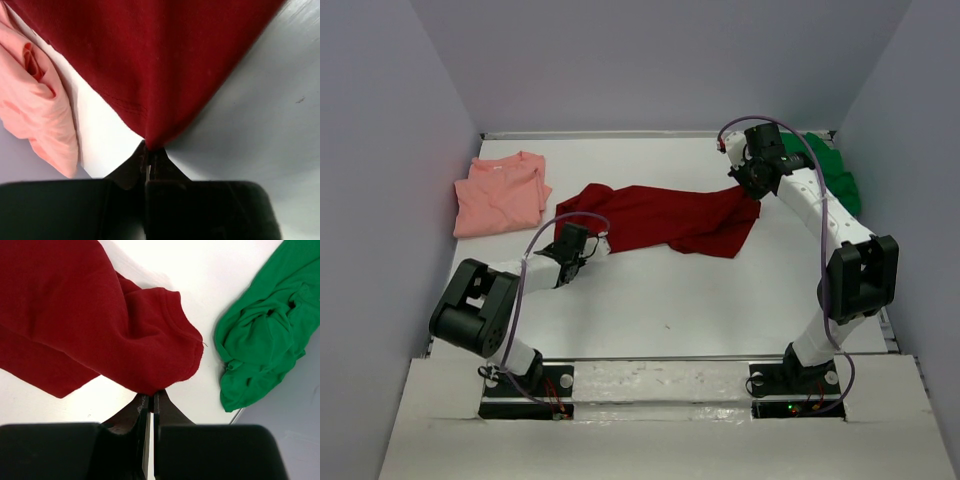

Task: Fold and stack the t-shirts
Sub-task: Flatten the tshirt out

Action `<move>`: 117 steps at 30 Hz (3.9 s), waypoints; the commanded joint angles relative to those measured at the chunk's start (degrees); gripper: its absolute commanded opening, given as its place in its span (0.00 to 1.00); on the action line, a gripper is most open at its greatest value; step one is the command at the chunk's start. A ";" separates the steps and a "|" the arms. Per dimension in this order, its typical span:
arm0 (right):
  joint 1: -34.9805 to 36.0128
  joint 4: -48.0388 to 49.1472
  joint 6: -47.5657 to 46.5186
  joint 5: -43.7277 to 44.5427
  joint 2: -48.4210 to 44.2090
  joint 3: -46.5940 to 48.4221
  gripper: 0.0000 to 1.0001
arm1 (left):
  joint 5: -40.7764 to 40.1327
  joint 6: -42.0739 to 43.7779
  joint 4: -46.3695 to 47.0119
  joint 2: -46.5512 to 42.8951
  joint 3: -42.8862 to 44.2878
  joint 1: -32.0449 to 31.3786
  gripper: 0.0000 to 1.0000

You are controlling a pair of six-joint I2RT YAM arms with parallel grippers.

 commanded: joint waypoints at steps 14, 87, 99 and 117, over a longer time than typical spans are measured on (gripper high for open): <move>-1.30 -0.37 0.14 -2.18 -5.66 1.60 0.00 | 7.47 -5.38 -28.39 -18.11 22.40 -2.50 0.00; -7.80 15.71 -4.25 -6.94 23.41 22.85 0.00 | -9.83 -13.03 7.80 10.78 29.44 3.56 0.00; -8.33 17.38 -3.20 -3.76 27.91 27.18 0.85 | -21.17 -12.42 14.21 18.62 32.97 3.38 0.15; -8.86 18.35 -2.32 -2.09 16.31 13.82 0.86 | -4.14 -11.63 -3.00 3.60 31.57 4.00 0.66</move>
